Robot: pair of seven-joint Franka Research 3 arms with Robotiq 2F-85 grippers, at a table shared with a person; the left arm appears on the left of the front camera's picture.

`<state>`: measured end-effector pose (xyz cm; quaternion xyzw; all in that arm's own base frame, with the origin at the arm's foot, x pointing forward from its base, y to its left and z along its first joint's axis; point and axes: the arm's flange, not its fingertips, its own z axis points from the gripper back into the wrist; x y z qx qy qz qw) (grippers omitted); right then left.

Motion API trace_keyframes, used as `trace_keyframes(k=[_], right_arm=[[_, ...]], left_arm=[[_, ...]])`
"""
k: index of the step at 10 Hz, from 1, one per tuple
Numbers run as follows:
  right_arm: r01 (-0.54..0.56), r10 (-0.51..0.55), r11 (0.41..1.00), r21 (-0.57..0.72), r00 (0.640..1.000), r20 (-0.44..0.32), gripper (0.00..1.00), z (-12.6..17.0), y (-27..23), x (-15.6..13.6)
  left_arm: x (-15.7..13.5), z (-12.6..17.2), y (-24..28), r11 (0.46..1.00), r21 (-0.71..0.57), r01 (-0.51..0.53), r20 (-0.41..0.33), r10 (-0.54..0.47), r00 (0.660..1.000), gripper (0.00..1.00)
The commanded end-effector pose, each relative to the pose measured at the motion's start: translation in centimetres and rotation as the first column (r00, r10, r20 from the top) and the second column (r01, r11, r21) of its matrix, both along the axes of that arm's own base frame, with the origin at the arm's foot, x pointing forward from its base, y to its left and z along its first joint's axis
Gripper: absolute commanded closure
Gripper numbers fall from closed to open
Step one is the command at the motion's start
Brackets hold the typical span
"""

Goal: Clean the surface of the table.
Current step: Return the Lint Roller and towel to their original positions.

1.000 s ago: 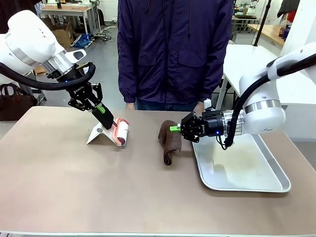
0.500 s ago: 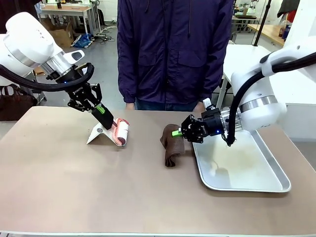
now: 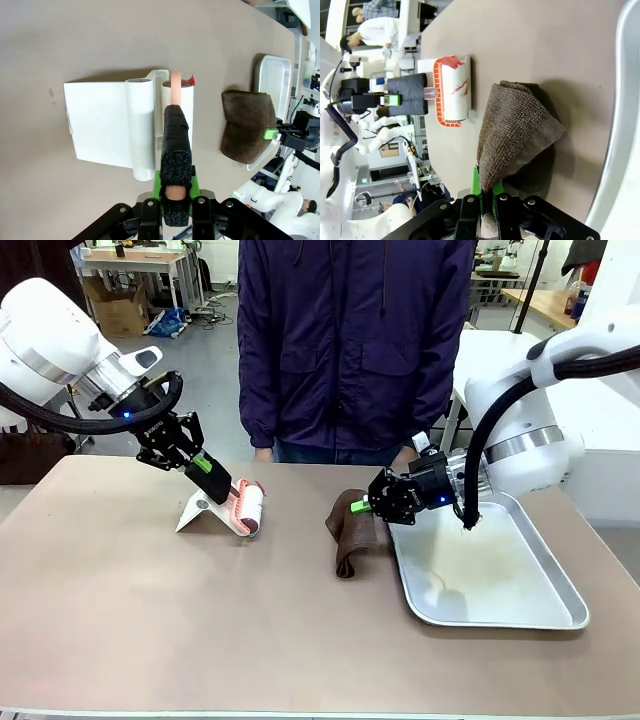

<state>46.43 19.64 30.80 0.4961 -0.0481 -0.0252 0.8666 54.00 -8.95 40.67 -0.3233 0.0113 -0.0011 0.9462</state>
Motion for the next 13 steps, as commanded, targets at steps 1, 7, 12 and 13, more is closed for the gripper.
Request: trace_keyframes(k=[1,7,12,13], right_arm=[[0.014,-0.015,0.998,-0.053,0.999,-0.029,0.91,0.7,0.7,-0.2],[0.021,-0.024,0.997,-0.07,0.999,-0.04,0.91,0.9,1.6,0.0],[0.021,-0.026,0.996,-0.085,0.998,-0.056,0.21,0.8,1.5,-0.1],[0.023,-0.028,0.997,-0.078,0.998,-0.056,0.0,0.8,1.4,-0.1]], left_arm=[[-0.5,-0.5,0.9,0.998,-0.052,0.02,0.01,-0.019,1.0,0.97],[-0.6,-0.9,2.8,0.997,-0.074,0.008,0.01,-0.008,1.0,0.97],[-0.5,-1.4,3.3,0.997,-0.07,0.012,-0.009,-0.013,1.0,0.2],[-0.5,-1.3,3.4,0.997,-0.072,0.013,-0.004,-0.013,1.0,0.0]])
